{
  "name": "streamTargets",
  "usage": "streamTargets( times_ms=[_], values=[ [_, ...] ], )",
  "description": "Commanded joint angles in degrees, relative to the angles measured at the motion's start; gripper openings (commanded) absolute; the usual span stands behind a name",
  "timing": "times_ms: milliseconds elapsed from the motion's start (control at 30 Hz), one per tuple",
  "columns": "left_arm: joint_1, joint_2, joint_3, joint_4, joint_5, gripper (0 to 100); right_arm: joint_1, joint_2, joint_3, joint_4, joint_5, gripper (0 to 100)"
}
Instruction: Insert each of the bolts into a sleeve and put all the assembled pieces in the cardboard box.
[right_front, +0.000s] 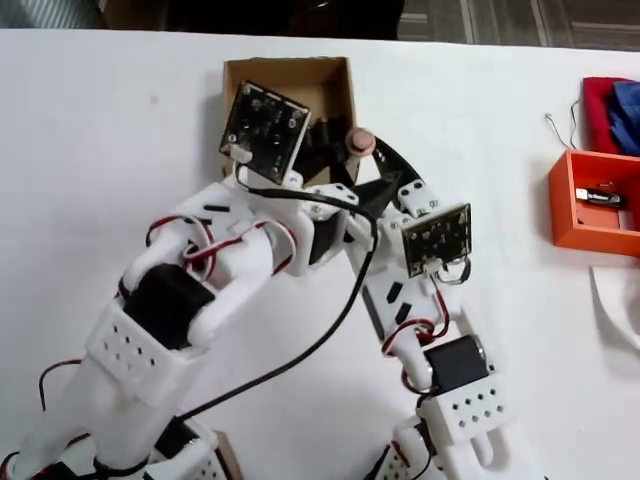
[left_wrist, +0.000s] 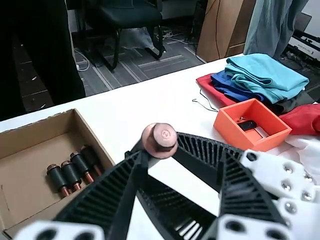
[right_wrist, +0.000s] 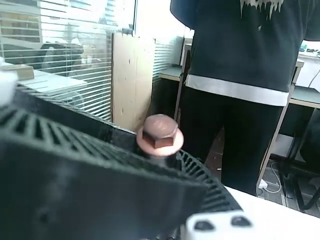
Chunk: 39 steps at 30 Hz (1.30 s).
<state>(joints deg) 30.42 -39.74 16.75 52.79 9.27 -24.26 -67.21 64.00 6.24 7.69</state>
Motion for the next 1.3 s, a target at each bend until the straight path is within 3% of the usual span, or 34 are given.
streamTargets(
  times_ms=[0,200,633,767,967,1200,1267],
  values=[
    [-1.3,-0.5,-2.7,0.2,-0.5,24,-0.2,-2.0,-1.1,-0.2,-0.4,2.1],
    [-7.4,-0.6,-3.1,-0.1,-4.7,24,-0.2,-2.0,-1.1,-0.2,-0.4,2.1],
    [-10.5,-5.5,-16.0,0.4,-6.1,24,-0.1,-1.5,-1.1,0.4,-0.4,2.1],
    [-20.6,-5.9,-14.1,2.9,-6.2,21,-0.2,-1.2,-4.0,5.8,-0.8,2.1],
    [-40.7,-6.2,1.4,9.8,-6.2,2,-0.5,12.6,-22.9,27.6,-0.9,2.1],
    [-54.9,-6.2,24.0,9.7,-6.3,8,-0.1,38.6,-53.7,45.2,-0.9,2.1],
    [-57.5,-6.2,29.8,9.7,-9.6,8,-0.2,46.8,-63.0,48.9,-0.9,2.0]
  ],
)
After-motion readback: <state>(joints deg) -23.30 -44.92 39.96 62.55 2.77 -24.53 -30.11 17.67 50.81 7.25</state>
